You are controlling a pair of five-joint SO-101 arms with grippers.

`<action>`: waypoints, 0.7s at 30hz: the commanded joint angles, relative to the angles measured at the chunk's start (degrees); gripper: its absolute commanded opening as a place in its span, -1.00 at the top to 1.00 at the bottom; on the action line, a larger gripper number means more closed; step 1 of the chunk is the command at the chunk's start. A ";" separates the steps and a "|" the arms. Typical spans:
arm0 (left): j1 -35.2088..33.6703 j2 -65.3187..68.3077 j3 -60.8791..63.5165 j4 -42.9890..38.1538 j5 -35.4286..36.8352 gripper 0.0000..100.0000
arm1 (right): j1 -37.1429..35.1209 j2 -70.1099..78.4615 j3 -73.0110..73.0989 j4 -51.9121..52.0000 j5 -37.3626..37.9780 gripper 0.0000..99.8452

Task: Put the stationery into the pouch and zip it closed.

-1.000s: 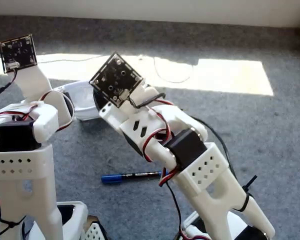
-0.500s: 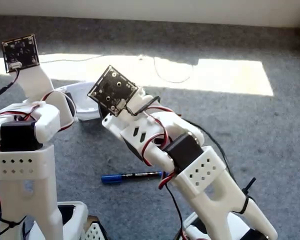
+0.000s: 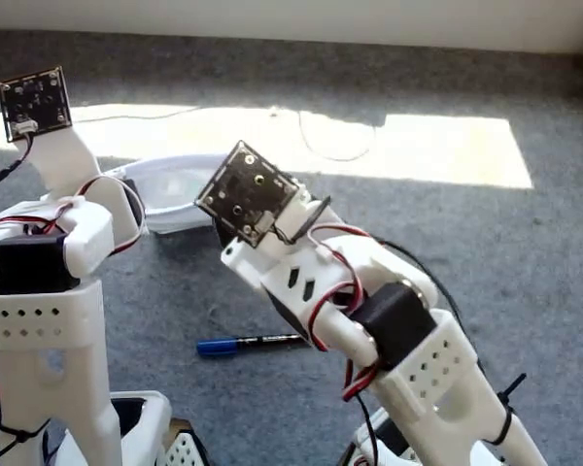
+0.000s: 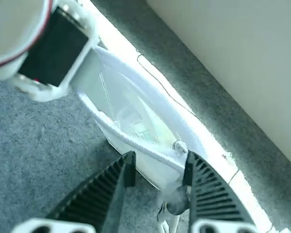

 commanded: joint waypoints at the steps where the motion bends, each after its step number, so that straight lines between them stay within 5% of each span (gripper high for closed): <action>1: -1.10 -0.75 -0.22 -1.14 -0.44 0.98 | -0.04 -5.58 -3.21 2.42 0.26 0.77; 12: -5.49 -0.84 -0.57 -1.23 -0.44 0.98 | -0.13 -7.87 0.66 11.21 0.26 0.78; 21: -9.19 -0.84 -0.75 -1.23 -0.18 0.99 | -0.40 -7.69 18.24 3.03 0.26 0.78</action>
